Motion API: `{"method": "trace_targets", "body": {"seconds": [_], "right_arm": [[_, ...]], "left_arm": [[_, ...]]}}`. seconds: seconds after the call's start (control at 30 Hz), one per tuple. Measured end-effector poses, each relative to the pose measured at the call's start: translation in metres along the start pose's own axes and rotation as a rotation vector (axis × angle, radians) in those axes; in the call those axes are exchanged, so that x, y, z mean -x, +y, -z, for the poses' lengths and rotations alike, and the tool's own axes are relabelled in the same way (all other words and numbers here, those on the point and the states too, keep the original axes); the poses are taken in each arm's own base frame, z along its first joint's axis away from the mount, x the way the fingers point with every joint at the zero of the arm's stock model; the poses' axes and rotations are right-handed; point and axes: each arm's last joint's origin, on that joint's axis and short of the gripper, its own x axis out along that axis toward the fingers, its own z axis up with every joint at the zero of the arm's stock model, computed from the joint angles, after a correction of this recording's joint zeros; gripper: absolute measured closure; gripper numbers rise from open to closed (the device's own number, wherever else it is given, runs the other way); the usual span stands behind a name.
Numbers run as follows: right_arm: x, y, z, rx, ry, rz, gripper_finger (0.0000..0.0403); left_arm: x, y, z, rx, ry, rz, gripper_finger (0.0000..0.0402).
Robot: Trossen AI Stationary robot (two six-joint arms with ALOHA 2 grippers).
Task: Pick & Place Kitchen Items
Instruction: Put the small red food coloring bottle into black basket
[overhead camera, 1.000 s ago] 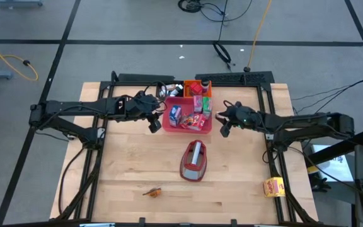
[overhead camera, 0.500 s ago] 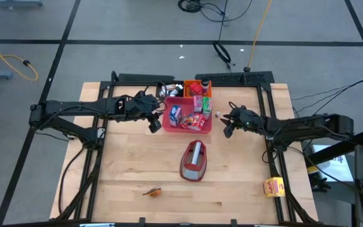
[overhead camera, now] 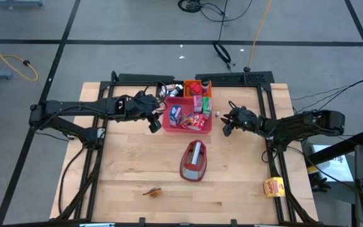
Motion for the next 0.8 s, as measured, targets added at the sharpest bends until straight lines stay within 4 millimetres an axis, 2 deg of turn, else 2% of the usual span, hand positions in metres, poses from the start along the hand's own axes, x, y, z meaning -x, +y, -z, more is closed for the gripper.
{"method": "trace_targets", "body": {"seconds": [0.43, 0.8], "right_arm": [[-0.021, 0.001, 0.011, 0.022, 0.017, 0.010, 0.0289], [-0.042, -0.003, -0.001, 0.020, 0.005, 0.049, 0.0289]], "left_arm": [[0.000, 0.000, 0.000, 0.000, 0.000, 0.000, 0.0252], [0.000, 0.000, 0.000, 0.000, 0.001, 0.000, 0.0252]]}}
